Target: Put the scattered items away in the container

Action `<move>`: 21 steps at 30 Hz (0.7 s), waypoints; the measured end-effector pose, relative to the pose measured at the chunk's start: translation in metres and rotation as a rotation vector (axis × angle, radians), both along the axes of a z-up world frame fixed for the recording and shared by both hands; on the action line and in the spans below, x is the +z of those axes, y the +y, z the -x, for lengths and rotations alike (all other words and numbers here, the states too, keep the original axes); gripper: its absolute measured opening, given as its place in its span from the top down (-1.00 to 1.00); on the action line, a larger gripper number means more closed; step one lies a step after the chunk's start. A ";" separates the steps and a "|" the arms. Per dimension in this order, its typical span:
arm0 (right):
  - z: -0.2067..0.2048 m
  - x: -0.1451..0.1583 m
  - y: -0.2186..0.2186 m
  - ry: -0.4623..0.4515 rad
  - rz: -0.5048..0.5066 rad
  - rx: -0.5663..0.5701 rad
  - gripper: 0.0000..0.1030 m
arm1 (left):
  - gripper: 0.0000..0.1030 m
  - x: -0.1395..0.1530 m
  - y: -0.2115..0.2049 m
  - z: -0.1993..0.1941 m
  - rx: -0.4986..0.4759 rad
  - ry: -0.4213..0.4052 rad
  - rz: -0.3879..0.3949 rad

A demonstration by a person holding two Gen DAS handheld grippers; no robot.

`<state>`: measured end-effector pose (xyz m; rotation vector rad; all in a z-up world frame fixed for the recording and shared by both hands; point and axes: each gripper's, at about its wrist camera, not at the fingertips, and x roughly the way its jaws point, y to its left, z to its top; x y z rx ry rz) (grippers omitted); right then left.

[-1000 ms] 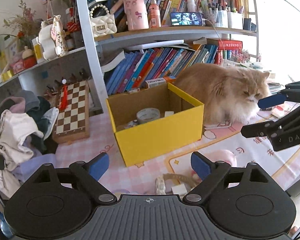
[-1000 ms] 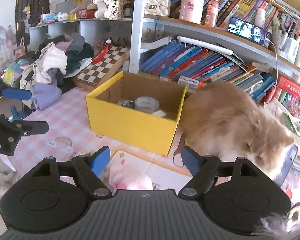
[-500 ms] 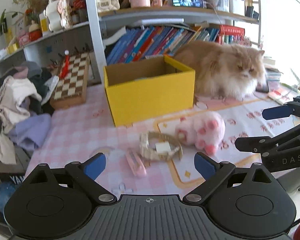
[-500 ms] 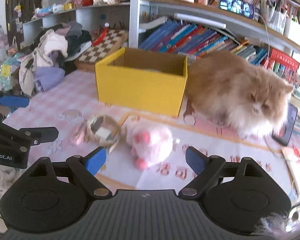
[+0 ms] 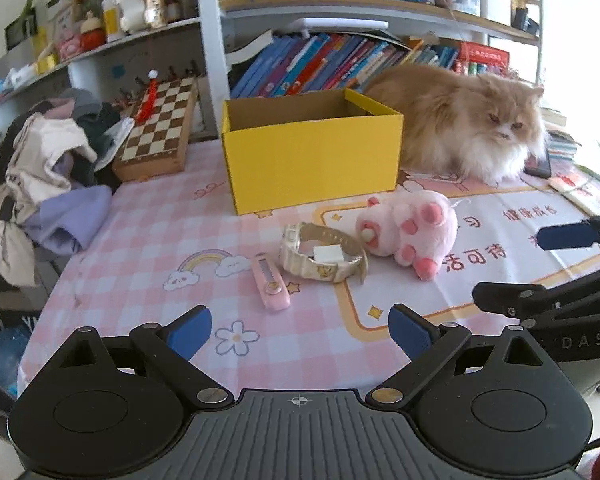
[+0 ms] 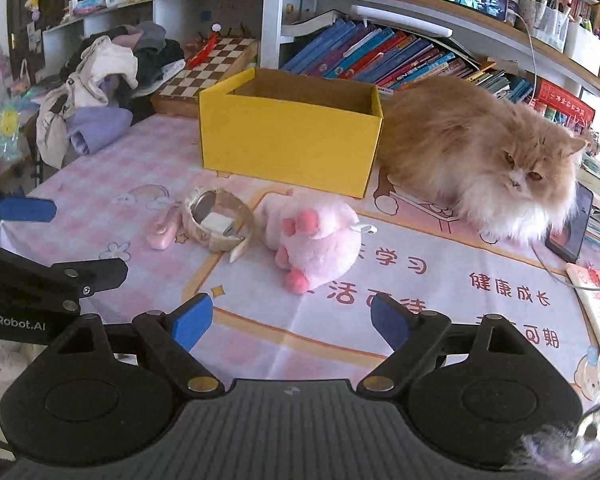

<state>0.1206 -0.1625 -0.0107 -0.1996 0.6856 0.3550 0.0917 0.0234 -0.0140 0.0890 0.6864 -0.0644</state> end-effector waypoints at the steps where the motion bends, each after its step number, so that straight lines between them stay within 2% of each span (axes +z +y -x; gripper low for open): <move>1: 0.000 0.000 0.000 0.000 -0.001 -0.003 -0.67 | -0.89 0.000 0.001 0.000 0.004 -0.001 0.002; 14: -0.004 -0.003 -0.004 0.025 -0.012 -0.031 -0.67 | -0.89 -0.005 0.002 -0.005 0.006 0.035 0.014; 21: -0.006 -0.005 -0.003 0.033 -0.006 -0.035 -0.67 | -0.89 -0.005 0.001 -0.004 -0.013 0.025 0.013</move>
